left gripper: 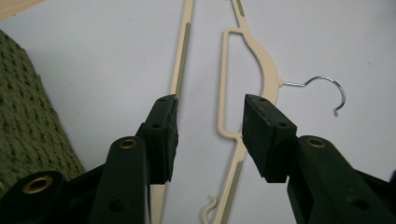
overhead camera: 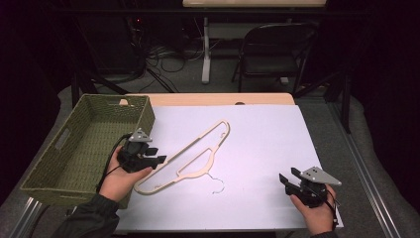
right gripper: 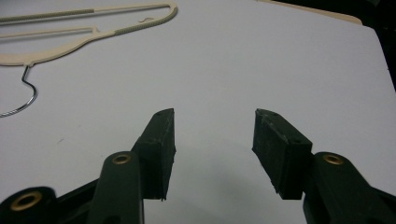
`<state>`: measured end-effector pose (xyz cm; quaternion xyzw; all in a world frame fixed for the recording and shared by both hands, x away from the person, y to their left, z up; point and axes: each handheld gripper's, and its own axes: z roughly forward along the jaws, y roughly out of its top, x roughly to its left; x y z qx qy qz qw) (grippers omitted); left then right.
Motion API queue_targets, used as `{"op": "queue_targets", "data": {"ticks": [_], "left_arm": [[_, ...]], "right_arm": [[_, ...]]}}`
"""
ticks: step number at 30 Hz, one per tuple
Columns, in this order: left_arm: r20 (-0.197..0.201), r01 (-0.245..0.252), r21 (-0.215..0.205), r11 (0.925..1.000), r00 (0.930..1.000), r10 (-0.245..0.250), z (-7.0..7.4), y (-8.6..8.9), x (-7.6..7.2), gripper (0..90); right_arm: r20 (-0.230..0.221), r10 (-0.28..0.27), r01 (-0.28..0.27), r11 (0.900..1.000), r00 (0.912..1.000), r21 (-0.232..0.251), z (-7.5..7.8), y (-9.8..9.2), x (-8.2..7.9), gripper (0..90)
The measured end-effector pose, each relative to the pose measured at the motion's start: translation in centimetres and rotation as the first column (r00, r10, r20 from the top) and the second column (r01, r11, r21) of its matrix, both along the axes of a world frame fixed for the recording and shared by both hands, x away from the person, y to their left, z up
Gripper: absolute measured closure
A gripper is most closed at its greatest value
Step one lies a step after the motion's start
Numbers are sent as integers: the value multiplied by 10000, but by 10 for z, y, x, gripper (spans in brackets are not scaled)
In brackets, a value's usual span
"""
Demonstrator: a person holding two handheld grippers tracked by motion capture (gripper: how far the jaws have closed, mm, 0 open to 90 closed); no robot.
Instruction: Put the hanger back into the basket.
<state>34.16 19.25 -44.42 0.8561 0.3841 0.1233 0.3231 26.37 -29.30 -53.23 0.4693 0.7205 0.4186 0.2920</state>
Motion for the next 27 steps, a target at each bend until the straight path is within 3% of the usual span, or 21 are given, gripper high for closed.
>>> {"op": "queue_targets", "data": {"ticks": [8,13,14,27], "left_arm": [[-464,358,473,9982,9984,-336,-8,-27,15,579],[-954,571,989,9935,9943,-476,-19,-42,25,612],[-1205,630,1113,9918,9915,-495,-25,-47,31,618],[-2060,562,1395,9886,9782,-266,-42,-61,53,649]], "right_arm": [[-80,49,-49,10000,10000,55,0,-1,1,481],[-65,69,-68,9999,10000,106,0,-2,1,481],[-82,60,-59,9999,9999,107,0,-3,0,481],[-103,66,-63,9997,9999,250,0,-5,1,483]]}}
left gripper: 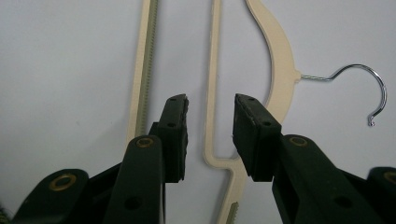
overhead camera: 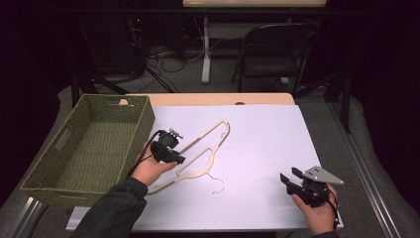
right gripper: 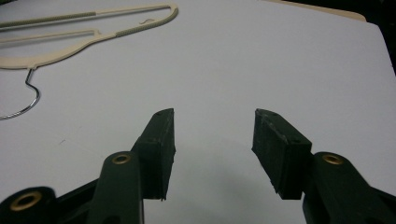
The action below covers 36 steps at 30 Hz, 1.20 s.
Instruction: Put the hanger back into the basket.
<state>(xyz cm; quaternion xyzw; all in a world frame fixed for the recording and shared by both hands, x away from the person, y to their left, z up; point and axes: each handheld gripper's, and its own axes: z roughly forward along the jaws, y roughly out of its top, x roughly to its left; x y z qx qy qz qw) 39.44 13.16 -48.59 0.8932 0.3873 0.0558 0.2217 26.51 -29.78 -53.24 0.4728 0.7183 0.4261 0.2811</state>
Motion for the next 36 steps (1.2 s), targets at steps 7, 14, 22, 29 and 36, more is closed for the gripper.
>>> {"op": "queue_targets", "data": {"ticks": [7,14,22,29,36], "left_arm": [[-240,-63,197,9998,9997,67,-5,-1,4,661],[-545,-159,348,9993,9984,178,-9,-2,7,666],[-823,-137,498,9987,9965,177,-16,-8,10,692],[-1035,-27,883,9961,9946,118,-25,-15,13,719],[-1148,9,1088,9941,9933,116,-32,-20,16,725]], "right_arm": [[-31,3,-3,10000,10000,31,0,0,0,483],[-73,-5,6,10000,10000,65,0,0,1,483],[-101,-35,36,9999,9999,136,0,-1,1,482],[-79,-76,78,9997,9999,231,-1,-2,2,482],[-114,-46,48,9997,9999,223,-1,-2,2,482]]}}
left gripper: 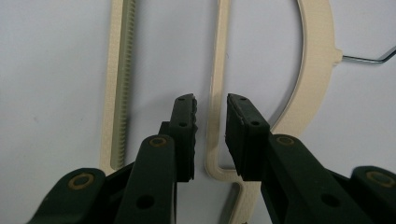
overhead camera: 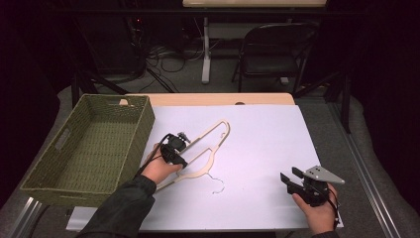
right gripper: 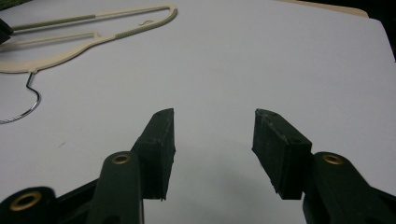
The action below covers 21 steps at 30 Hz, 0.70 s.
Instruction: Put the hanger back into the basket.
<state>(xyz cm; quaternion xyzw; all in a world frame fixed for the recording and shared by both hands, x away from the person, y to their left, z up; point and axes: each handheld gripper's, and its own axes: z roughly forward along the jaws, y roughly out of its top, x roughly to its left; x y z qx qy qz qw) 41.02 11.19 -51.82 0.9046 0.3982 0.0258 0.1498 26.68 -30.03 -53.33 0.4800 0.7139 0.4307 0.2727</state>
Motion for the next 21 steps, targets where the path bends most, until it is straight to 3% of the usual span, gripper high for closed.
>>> {"op": "queue_targets", "data": {"ticks": [21], "left_arm": [[-300,311,417,9986,9991,-299,-8,-7,2,778]], "right_arm": [[-7,33,-33,10000,10000,19,0,-1,0,482]]}}
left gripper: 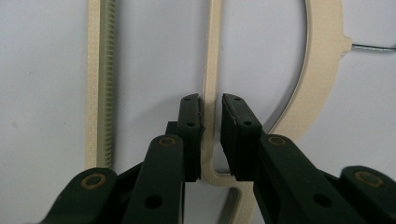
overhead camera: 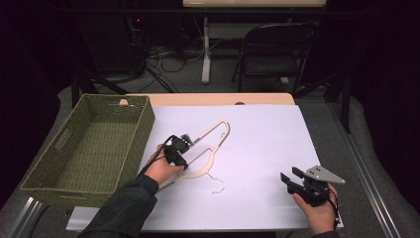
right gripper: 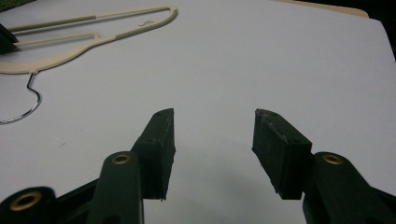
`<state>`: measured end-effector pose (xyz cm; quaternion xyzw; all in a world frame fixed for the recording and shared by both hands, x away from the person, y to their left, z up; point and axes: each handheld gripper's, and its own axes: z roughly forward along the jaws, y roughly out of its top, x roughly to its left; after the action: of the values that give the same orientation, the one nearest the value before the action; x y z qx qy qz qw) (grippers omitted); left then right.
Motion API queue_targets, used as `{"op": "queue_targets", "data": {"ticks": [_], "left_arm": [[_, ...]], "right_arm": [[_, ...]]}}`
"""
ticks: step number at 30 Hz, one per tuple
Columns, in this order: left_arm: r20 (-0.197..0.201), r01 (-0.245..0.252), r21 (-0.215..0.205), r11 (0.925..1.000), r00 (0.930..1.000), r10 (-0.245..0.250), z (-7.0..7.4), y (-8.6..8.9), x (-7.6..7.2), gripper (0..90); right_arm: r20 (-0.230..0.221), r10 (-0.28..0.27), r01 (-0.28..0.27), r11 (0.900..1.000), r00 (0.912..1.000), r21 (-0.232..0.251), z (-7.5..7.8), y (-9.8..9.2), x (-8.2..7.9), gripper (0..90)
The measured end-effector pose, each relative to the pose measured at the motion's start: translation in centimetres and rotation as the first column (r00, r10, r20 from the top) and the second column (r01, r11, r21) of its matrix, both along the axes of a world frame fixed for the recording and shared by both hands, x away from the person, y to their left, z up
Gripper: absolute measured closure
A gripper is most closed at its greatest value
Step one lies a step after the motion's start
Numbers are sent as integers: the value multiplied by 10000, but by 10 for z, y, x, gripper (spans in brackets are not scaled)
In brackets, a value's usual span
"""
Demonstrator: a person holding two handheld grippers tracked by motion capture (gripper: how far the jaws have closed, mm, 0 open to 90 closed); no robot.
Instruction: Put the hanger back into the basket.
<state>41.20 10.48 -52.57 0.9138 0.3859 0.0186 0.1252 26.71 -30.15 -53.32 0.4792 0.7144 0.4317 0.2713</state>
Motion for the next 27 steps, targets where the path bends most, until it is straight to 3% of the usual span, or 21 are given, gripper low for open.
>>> {"op": "queue_targets", "data": {"ticks": [14,21,23,24,27], "left_arm": [[310,421,395,9983,9986,-434,0,-4,-3,847],[360,746,344,9966,9965,-759,3,-4,-6,850],[260,849,227,9961,9960,-855,5,-4,-9,851],[126,953,-17,9954,9954,-953,9,-3,-11,851],[146,1161,-128,9932,9932,-1159,13,-2,-15,851]], "right_arm": [[-17,-15,16,10000,10000,84,0,0,0,483],[-32,55,-55,10000,10000,73,0,0,0,485],[-65,185,-184,9998,9998,88,1,1,0,485],[-52,541,-541,9985,9985,-14,3,5,0,492],[-45,1107,-1107,9938,9938,-123,6,11,0,497]]}}
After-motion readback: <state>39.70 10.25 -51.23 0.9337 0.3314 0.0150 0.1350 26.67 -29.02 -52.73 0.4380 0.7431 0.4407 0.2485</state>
